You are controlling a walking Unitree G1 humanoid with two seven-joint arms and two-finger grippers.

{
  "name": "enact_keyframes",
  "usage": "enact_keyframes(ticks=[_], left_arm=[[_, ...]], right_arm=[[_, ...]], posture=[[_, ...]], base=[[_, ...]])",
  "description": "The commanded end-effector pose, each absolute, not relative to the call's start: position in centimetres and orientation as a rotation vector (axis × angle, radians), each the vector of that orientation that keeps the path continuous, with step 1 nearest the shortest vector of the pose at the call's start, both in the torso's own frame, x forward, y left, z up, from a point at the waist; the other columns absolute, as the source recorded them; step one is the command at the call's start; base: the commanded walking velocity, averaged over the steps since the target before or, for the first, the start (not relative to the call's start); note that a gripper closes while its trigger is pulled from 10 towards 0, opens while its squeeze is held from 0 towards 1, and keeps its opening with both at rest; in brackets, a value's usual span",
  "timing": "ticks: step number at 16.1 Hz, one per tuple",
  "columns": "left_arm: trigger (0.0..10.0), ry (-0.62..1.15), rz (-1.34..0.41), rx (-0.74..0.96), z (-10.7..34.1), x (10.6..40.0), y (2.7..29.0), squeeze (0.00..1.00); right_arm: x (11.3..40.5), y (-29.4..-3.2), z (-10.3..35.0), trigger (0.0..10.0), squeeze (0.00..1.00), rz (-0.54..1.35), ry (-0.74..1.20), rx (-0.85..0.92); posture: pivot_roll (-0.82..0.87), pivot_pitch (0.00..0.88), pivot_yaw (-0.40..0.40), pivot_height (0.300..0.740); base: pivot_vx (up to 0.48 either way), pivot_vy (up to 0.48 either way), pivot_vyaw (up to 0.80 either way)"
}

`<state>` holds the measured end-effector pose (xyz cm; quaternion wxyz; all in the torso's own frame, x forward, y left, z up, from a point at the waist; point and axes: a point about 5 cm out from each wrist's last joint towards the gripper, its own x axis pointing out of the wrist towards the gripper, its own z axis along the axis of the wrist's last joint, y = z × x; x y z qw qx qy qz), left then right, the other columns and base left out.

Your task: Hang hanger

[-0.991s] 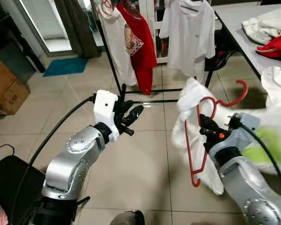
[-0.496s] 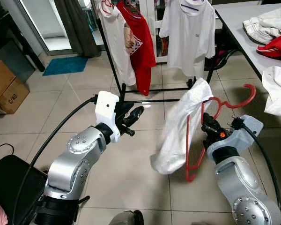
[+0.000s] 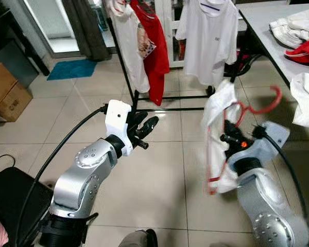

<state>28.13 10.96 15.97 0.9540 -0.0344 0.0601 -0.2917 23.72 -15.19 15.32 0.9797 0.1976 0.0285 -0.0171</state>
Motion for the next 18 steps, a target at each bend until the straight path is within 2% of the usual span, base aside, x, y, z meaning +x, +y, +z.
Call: enact_keyframes(ticks=[1,7,11,13,14,16,18], left_arm=[[10.0,0.119,-0.565,-0.051,16.0,28.4,11.5,0.00],[10.0,0.110,-0.551,-0.023,16.1,28.3,12.1,0.00],[10.0,0.098,-0.556,0.000,16.2,28.7,11.9,0.00],[10.0,0.101,-0.561,-0.001,16.1,28.8,11.8,0.00],[10.0,0.138,-0.548,-0.063,15.8,29.0,11.7,0.00],[10.0,0.133,-0.534,-0.063,16.0,29.3,11.8,0.00],[10.0,0.125,-0.517,-0.046,16.0,29.4,12.1,0.00]], right_arm=[[23.7,-14.3,15.6,10.0,0.00,0.038,0.041,0.438],[23.8,-14.1,15.6,10.0,0.00,0.135,0.047,0.352],[24.1,-13.9,15.7,10.0,0.00,0.186,0.032,0.286],[24.1,-13.7,15.6,10.0,0.00,0.204,0.030,0.307],[24.1,-13.5,15.8,10.0,0.00,0.219,0.020,0.319],[24.2,-13.5,16.1,10.0,0.00,0.221,0.009,0.378],[24.2,-13.5,16.5,10.0,0.00,0.234,-0.019,0.378]], posture=[[-0.07,0.078,0.143,0.740],[-0.07,0.082,0.143,0.740],[-0.08,0.076,0.159,0.740],[-0.08,0.073,0.164,0.740],[-0.08,0.073,0.164,0.740],[-0.09,0.076,0.162,0.740],[-0.09,0.077,0.160,0.740]], base=[[0.000,0.000,0.00],[0.000,0.000,0.00],[0.000,-0.094,0.80],[0.000,-0.382,0.80],[0.000,0.000,0.59],[0.000,0.480,0.00],[0.000,0.000,0.00]])
